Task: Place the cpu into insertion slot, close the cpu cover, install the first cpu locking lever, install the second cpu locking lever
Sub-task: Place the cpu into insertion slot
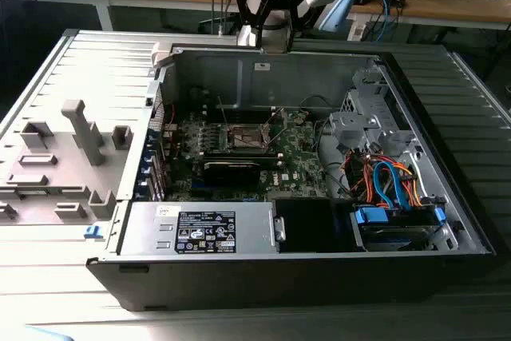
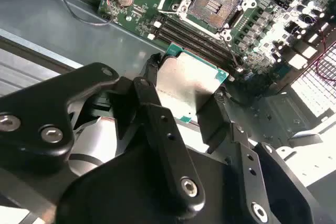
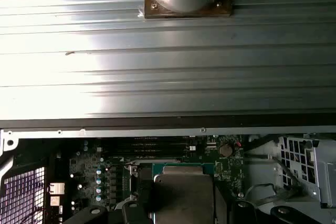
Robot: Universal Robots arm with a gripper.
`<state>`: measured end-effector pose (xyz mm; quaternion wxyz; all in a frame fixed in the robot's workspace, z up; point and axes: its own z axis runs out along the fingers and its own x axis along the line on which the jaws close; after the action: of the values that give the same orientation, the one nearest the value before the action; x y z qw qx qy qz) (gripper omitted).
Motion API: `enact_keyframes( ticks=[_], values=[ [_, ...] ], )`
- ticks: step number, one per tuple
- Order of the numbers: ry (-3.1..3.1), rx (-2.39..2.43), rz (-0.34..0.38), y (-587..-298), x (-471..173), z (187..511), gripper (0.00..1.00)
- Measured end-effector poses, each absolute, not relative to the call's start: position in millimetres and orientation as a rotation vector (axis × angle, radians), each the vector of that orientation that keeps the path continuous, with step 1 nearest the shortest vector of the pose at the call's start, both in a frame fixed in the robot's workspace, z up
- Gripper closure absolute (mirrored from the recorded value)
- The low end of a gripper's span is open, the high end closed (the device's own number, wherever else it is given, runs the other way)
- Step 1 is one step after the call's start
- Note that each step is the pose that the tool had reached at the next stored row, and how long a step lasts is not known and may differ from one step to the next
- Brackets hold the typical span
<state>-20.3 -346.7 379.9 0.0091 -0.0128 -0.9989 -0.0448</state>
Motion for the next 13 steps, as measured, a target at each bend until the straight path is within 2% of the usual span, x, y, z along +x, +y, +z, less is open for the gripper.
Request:
enact_keyframes(
  ticks=[13],
  values=[
    [-3.12,-0.04,-0.14,-352.5,-20.9,374.9,0.45]
  ],
)
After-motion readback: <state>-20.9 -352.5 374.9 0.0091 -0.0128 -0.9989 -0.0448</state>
